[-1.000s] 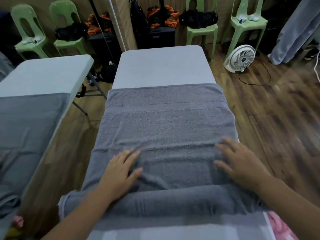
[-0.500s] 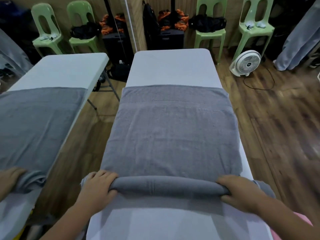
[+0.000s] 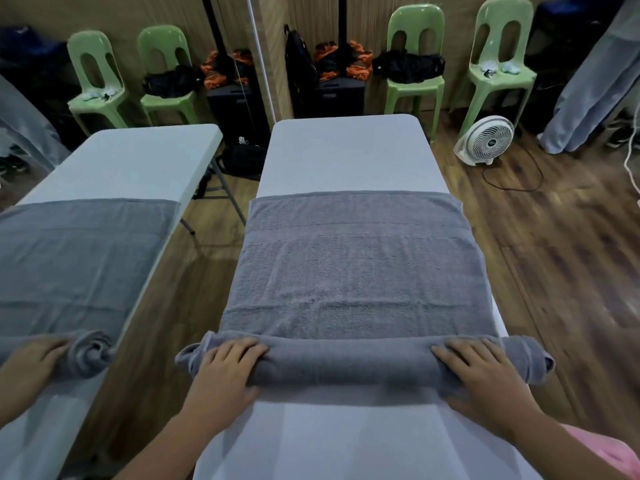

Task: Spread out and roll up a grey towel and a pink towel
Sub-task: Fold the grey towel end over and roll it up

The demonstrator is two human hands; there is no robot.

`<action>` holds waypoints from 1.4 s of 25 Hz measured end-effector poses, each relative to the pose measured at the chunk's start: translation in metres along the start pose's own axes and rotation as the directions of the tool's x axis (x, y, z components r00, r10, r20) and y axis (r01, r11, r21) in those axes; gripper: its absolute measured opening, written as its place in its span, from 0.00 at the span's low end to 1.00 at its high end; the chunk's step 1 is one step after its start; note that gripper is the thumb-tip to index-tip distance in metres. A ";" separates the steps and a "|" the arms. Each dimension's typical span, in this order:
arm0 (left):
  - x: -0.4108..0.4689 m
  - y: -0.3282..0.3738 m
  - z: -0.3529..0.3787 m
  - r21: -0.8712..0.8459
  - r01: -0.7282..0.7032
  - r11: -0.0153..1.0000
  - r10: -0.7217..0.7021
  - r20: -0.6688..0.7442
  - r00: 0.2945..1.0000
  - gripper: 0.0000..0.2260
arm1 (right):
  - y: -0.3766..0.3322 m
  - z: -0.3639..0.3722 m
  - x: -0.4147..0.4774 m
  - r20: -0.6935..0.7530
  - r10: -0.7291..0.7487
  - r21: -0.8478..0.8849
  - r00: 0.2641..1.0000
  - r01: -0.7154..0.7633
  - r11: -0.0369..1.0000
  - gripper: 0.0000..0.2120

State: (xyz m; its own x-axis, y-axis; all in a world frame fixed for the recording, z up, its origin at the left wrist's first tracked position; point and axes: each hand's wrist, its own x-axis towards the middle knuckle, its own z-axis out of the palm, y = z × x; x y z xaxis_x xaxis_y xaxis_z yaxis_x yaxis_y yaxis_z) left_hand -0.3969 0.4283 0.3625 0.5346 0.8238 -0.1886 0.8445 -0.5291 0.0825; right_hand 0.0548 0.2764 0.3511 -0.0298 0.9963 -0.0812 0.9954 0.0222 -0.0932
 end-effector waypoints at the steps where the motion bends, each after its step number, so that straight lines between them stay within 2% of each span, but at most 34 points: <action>1: 0.002 -0.001 -0.001 0.009 0.018 1.000 -0.017 -0.017 1.000 0.25 | 0.003 0.002 0.002 0.001 0.019 -0.002 1.000 -0.019 1.000 0.28; 4: 0.001 -0.003 -0.004 0.034 0.002 0.999 -0.001 -0.025 1.000 0.17 | 0.012 -0.011 0.010 0.095 0.032 0.016 0.995 -0.033 0.999 0.21; 6: -0.001 -0.003 -0.013 0.032 -0.040 0.999 0.037 0.063 0.997 0.12 | 0.017 -0.035 0.015 0.260 0.002 0.093 0.966 -0.027 0.995 0.14; 7: 0.001 -0.003 -0.020 0.005 -0.054 0.999 0.053 0.122 0.991 0.11 | 0.021 -0.045 0.021 0.340 0.003 0.172 0.940 -0.065 0.983 0.14; 9: 0.017 -0.004 -0.032 -0.028 -0.048 0.998 0.053 0.189 0.981 0.10 | 0.034 -0.055 0.040 0.396 0.018 0.262 0.918 -0.131 0.956 0.16; 11: 0.035 -0.007 -0.035 -0.031 0.014 0.999 -0.009 0.131 0.991 0.11 | 0.038 -0.058 0.057 0.365 0.047 0.240 0.930 -0.143 0.960 0.15; 13: 0.040 -0.010 -0.025 -0.061 0.044 0.997 -0.050 -0.097 0.994 0.12 | 0.037 -0.054 0.061 0.161 0.075 0.119 0.984 -0.095 0.988 0.13; 15: 0.028 -0.007 -0.007 -0.098 0.001 0.995 -0.022 -0.210 0.977 0.12 | 0.028 -0.043 0.048 -0.035 -0.026 0.016 0.999 0.027 1.000 0.17; 17: 0.014 -0.003 0.005 -0.059 -0.034 0.998 0.026 -0.127 0.992 0.20 | 0.021 -0.027 0.029 -0.031 -0.096 -0.060 0.995 0.095 0.994 0.28; 18: 0.011 -0.004 0.009 -0.034 -0.032 0.999 0.029 -0.073 0.997 0.25 | 0.020 -0.017 0.022 0.006 -0.089 -0.080 0.996 0.089 0.993 0.31; 20: 0.012 -0.008 0.010 -0.009 -0.005 1.000 0.005 -0.044 0.999 0.28 | 0.023 -0.004 0.018 0.044 -0.039 -0.092 0.998 0.043 0.995 0.28; 23: 0.018 -0.008 -0.005 0.041 -0.006 0.999 0.007 -0.022 1.000 0.22 | 0.022 -0.020 0.031 0.153 0.002 -0.066 0.988 0.009 0.998 0.20; 25: 0.024 -0.009 -0.018 -0.047 -0.033 0.998 0.039 0.133 0.990 0.18 | 0.024 -0.045 0.046 0.355 -0.003 0.034 0.935 -0.010 0.999 0.14; 26: 0.027 -0.012 -0.025 -0.137 -0.025 0.990 0.057 0.234 0.970 0.14 | 0.027 -0.057 0.055 0.453 -0.008 0.094 0.892 -0.038 0.995 0.15; 28: 0.041 -0.017 -0.039 -0.250 0.027 0.968 0.069 0.367 0.928 0.08 | 0.035 -0.067 0.075 0.541 -0.011 0.159 0.841 -0.089 0.983 0.15; 29: 0.049 -0.020 -0.043 -0.244 0.046 0.969 0.047 0.363 0.931 0.07 | 0.038 -0.069 0.082 0.511 -0.004 0.185 0.859 -0.106 0.977 0.12; 30: 0.055 -0.022 -0.045 -0.198 0.052 0.979 0.009 0.295 0.956 0.09 | 0.040 -0.067 0.086 0.446 0.026 0.212 0.895 -0.134 0.968 0.08; 31: 0.060 -0.024 -0.043 -0.132 0.056 0.990 -0.035 0.156 0.987 0.12 | 0.041 -0.065 0.089 0.323 0.071 0.223 0.944 -0.149 0.964 0.05; 33: 0.060 -0.019 -0.033 -0.071 0.032 0.997 -0.043 -0.162 0.986 0.13 | 0.039 -0.056 0.081 -0.001 0.071 0.171 0.997 -0.070 0.983 0.08; 34: 0.055 -0.014 -0.026 -0.090 -0.001 0.996 -0.019 -0.222 0.975 0.14 | 0.035 -0.049 0.075 -0.098 0.008 0.108 0.995 0.002 0.994 0.09; 35: 0.049 -0.010 -0.020 -0.092 -0.027 0.995 0.008 -0.201 0.980 0.17 | 0.031 -0.041 0.066 -0.103 -0.053 0.044 0.993 0.058 0.997 0.13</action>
State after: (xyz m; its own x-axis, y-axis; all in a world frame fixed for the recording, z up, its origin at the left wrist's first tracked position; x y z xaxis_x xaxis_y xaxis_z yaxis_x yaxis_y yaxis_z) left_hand -0.3785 0.4775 0.3721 0.5369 0.8435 0.0127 0.8290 -0.5303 0.1777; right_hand 0.0873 0.3462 0.3838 -0.0728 0.9970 0.0265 0.9871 0.0759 -0.1409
